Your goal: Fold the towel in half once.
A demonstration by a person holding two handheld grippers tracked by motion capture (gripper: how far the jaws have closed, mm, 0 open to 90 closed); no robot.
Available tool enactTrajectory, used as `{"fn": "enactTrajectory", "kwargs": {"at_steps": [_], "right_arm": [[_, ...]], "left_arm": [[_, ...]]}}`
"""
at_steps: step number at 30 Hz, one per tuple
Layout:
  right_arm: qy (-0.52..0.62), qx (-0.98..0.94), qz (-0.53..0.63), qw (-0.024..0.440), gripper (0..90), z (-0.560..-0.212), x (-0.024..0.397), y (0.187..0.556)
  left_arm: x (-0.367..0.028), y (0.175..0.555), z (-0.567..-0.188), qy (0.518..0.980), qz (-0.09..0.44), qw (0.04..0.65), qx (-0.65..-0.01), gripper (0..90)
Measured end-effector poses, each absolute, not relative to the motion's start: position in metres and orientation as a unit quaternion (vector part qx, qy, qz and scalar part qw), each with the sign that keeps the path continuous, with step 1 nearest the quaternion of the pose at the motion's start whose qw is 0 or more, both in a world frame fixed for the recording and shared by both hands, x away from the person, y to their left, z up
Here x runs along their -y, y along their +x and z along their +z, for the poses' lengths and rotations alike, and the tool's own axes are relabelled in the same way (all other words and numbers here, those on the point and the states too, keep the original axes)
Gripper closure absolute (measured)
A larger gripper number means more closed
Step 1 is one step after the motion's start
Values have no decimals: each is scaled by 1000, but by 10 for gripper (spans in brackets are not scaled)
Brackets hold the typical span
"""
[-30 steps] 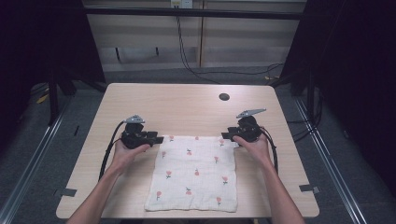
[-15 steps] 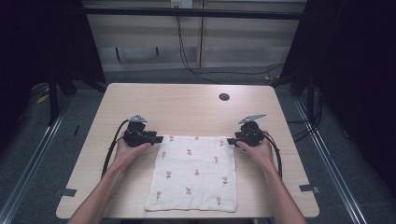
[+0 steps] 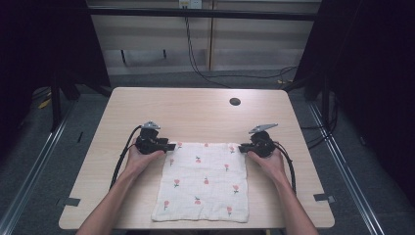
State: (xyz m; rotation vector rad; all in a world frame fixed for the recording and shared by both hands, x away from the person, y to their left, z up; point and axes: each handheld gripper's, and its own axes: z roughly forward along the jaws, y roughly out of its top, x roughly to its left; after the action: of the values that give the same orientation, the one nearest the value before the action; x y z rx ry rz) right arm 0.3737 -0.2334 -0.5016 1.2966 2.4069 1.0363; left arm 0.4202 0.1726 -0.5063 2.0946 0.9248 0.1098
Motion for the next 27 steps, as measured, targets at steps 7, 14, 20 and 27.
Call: {"fn": "enactTrajectory", "kwargs": {"at_steps": [7,14,20,27], "right_arm": [[447,-808,369,103,860,-504,232,371],[445,-806,376,101,859,-502,229,368],[441,-802,391,93,860,-499,228,364],[431,-801,403,103,861,-485,228,360]], "left_arm": [[-167,420,-507,846,69,404,-341,644],[-162,417,-508,852,43,409,-325,852],[-163,418,-507,848,26,411,-334,866],[-166,417,-501,841,23,426,-332,866]]}}
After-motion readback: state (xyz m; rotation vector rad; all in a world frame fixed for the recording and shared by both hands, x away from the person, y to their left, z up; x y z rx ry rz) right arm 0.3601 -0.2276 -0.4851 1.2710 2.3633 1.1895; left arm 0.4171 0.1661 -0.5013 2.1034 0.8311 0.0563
